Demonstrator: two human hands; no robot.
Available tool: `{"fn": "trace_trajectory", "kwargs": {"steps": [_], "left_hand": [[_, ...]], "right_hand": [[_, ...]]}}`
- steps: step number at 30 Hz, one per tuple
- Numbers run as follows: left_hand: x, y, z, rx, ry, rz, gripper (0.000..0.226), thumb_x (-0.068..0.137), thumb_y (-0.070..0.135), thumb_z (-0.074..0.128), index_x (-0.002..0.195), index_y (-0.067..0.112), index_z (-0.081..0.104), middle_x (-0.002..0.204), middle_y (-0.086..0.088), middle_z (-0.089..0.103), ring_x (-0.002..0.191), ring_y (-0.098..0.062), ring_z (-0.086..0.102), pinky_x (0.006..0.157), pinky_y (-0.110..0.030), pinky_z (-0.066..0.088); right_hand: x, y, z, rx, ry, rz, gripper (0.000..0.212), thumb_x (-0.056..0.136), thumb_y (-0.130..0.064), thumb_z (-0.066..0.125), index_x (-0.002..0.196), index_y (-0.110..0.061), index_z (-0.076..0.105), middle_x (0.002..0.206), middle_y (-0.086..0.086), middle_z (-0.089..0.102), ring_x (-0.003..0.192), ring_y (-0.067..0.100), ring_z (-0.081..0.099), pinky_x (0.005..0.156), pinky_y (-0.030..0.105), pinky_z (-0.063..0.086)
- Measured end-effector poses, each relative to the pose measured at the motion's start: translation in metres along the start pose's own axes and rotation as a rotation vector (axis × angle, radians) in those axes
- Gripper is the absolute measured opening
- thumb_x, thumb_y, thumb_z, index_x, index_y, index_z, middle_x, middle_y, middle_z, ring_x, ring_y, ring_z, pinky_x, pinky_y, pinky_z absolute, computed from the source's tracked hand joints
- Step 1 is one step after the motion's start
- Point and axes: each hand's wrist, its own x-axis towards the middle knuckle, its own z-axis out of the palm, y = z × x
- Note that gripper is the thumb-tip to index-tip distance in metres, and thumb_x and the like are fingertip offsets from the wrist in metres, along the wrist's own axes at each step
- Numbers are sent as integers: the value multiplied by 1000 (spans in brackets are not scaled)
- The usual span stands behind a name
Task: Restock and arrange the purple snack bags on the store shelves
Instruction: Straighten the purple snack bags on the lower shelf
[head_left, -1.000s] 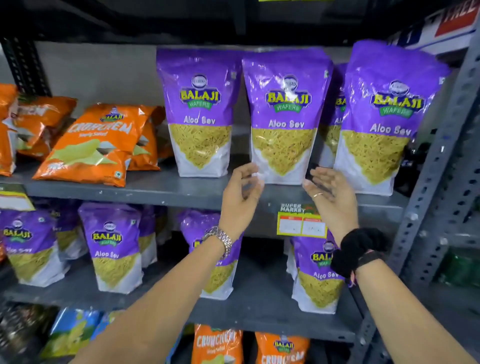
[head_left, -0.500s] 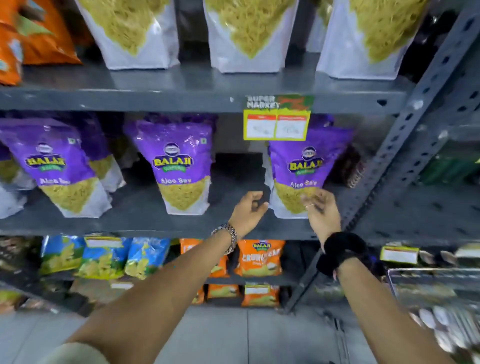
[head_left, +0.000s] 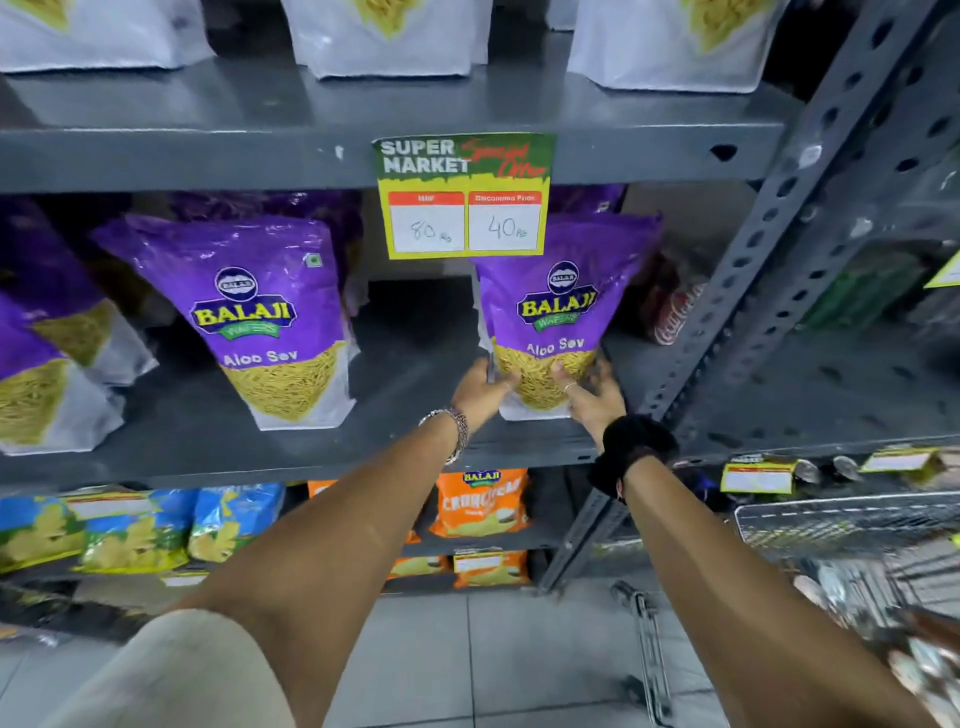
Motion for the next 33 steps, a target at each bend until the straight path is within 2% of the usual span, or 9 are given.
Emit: {"fn": "trace_trajectory", "kwargs": {"steps": [6, 10, 13, 17, 20, 22, 25, 29, 33], "left_hand": [[12, -8, -3, -15, -6, 2, 45, 85, 37, 59, 122, 13, 50, 125, -6, 63, 114, -21, 59, 102, -46, 47], [2, -15, -11, -33, 6, -6, 49, 86, 35, 59, 129, 13, 47, 134, -8, 57, 123, -26, 53, 105, -45, 44], [-15, -33, -27, -91, 116, -57, 55, 89, 25, 57, 138, 10, 39, 142, -8, 47, 129, -23, 48, 110, -44, 39], [-27, -70, -71, -171, 317, -149, 44, 89, 12, 55, 131, 4, 44, 129, -16, 55, 115, -24, 54, 106, -46, 43], [-38, -89, -113, -245, 427, -194, 30, 89, 3, 50, 119, 4, 50, 103, -12, 54, 90, -19, 53, 79, -35, 51], [-46, -100, -141, -239, 452, -220, 24, 89, 2, 47, 111, 5, 55, 101, -9, 51, 88, -21, 52, 70, -30, 49], [-56, -118, -177, -236, 512, -270, 27, 88, 4, 49, 113, -4, 55, 100, -9, 52, 92, -24, 52, 83, -41, 52], [-64, -114, -218, -307, 595, -227, 23, 90, 15, 50, 112, 12, 53, 88, -3, 52, 77, -15, 51, 66, -26, 46], [-64, -97, -236, -375, 442, -213, 52, 91, 34, 52, 139, 24, 37, 137, -7, 52, 127, -30, 48, 95, -40, 46]], "right_hand": [[4, 2, 4, -35, 46, 9, 63, 52, -62, 79, 105, -46, 51, 128, 5, 63, 117, 24, 61, 104, 48, 47], [-16, 0, 12, -83, 168, 65, 54, 80, -32, 71, 117, 2, 53, 118, 18, 65, 108, 27, 61, 76, 11, 49], [-30, 17, 27, -93, 302, 146, 26, 82, -24, 67, 83, -4, 50, 86, 17, 59, 93, 33, 60, 83, 34, 48], [-36, 34, 73, -35, 162, 232, 22, 85, -13, 61, 103, -9, 48, 88, 0, 55, 99, 25, 53, 104, 52, 44], [-41, 24, 116, -24, 46, 261, 27, 89, -15, 59, 110, -3, 48, 80, -6, 47, 87, 20, 51, 105, 51, 44], [-44, 14, 145, -21, -49, 270, 38, 91, -16, 57, 124, 1, 47, 91, 2, 54, 91, 22, 54, 102, 46, 47], [-49, 4, 183, -45, -176, 278, 46, 92, -22, 56, 132, -2, 45, 132, 15, 52, 122, 28, 52, 100, 40, 49], [-57, -5, 226, -54, -303, 289, 54, 94, -34, 51, 139, -8, 40, 148, 10, 41, 134, 26, 43, 105, 41, 45], [-63, -12, 253, -22, -347, 304, 52, 97, -38, 42, 139, -8, 39, 150, 10, 38, 137, 27, 38, 111, 45, 38]]}}
